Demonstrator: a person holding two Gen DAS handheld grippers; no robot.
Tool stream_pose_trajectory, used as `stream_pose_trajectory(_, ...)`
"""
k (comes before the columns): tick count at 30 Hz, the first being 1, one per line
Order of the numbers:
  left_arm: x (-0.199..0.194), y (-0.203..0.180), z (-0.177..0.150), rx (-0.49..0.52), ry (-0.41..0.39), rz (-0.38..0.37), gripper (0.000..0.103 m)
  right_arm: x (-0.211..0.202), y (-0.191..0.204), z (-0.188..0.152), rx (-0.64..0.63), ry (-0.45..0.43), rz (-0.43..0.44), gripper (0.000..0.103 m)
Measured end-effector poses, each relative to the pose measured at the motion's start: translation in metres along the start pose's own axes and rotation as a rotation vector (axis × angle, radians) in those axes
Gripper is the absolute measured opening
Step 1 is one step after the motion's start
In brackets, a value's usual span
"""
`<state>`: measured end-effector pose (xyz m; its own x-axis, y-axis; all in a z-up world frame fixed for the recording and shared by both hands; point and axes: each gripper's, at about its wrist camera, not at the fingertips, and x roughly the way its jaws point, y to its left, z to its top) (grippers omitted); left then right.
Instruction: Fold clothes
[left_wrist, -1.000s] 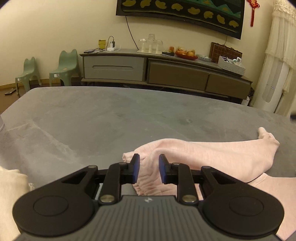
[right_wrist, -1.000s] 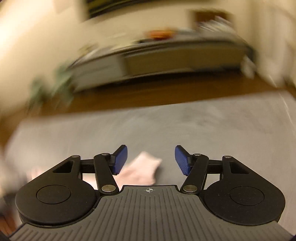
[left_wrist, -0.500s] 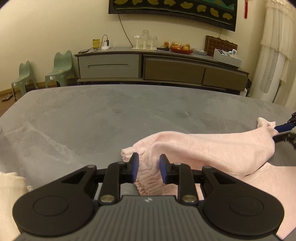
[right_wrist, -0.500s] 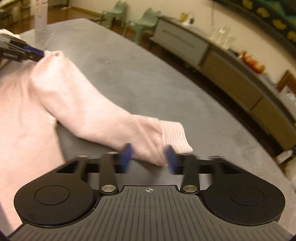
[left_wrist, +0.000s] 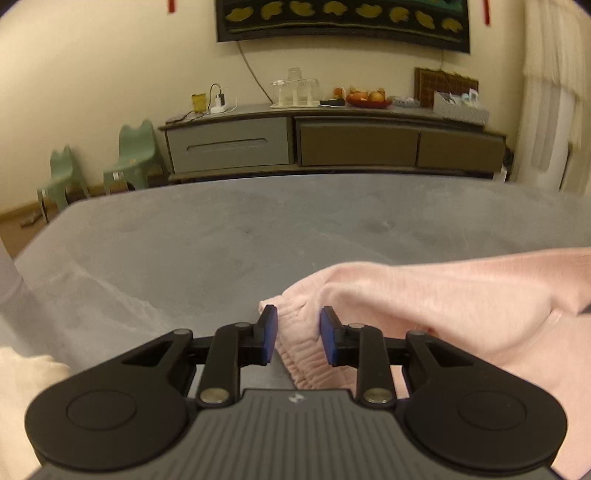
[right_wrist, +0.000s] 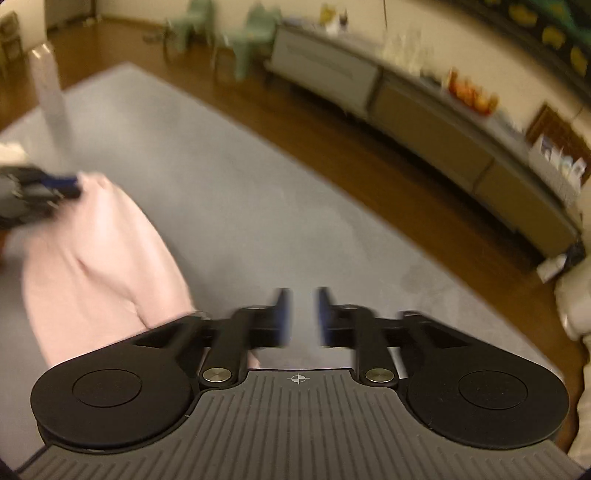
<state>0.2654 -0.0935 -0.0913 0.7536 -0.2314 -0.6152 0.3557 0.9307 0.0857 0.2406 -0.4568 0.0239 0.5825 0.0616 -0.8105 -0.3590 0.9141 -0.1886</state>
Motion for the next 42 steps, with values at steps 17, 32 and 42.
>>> stream_pose_trajectory(17,0.001,-0.007,-0.002,0.032,-0.005,-0.035,0.03,0.037,0.03,-0.098,-0.172,-0.083,0.095,0.03)
stream_pose_trajectory(32,-0.022,0.003,0.018,-0.122,-0.01,-0.193,0.031,0.02,-0.048,-0.084,0.514,0.011,-0.16,0.061)
stream_pose_trajectory(42,-0.043,-0.031,0.001,-0.092,0.041,-0.335,0.031,-0.04,0.092,-0.156,0.346,-0.124,-0.062,0.069)
